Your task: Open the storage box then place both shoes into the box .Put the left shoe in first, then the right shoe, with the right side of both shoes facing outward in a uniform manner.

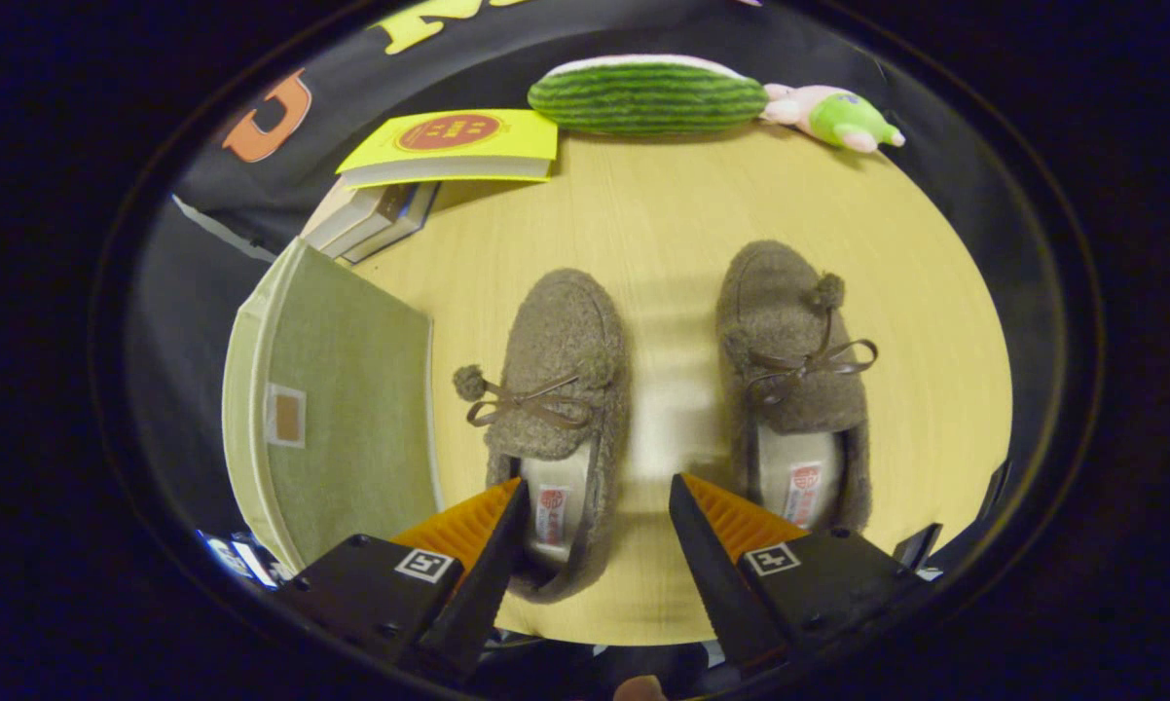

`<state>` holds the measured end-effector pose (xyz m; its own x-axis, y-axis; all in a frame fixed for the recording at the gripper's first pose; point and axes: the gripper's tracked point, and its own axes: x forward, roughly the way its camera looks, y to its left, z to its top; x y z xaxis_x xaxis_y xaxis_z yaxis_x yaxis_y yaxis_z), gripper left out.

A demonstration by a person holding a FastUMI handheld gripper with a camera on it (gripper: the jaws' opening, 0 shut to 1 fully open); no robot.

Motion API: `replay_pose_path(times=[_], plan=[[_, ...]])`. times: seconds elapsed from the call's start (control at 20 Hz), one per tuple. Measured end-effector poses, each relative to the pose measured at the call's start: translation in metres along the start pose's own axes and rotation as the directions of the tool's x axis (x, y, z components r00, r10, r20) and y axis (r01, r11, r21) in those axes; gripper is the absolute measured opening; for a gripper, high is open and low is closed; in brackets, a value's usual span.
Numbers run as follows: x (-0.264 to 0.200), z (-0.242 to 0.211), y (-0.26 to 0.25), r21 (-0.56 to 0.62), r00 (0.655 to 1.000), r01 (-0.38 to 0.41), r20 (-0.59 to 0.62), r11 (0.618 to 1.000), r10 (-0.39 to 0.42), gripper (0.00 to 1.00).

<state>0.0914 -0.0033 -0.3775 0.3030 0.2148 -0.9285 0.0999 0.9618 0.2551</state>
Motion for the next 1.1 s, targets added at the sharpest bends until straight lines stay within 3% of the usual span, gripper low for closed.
replay_pose_path(times=[0.1, 0.3, 0.35, 0.5, 0.65, 1.1], plan=[[0.007, -0.004, 0.002, 0.015, 0.999, -0.032, -0.04, 0.999, 0.033, 0.88], [0.02, -0.009, 0.005, 0.074, 0.994, -0.066, -0.084, 0.995, 0.072, 0.55], [0.021, -0.009, 0.004, 0.081, 0.994, -0.061, -0.087, 0.995, 0.068, 0.4], [0.021, -0.009, 0.0, 0.088, 0.994, -0.046, -0.098, 0.995, 0.054, 0.28], [0.018, -0.009, 0.001, 0.106, 0.993, -0.056, -0.095, 0.993, 0.066, 0.07], [-0.041, -0.021, 0.028, 0.179, 0.988, -0.142, -0.04, 0.973, 0.152, 0.06]])
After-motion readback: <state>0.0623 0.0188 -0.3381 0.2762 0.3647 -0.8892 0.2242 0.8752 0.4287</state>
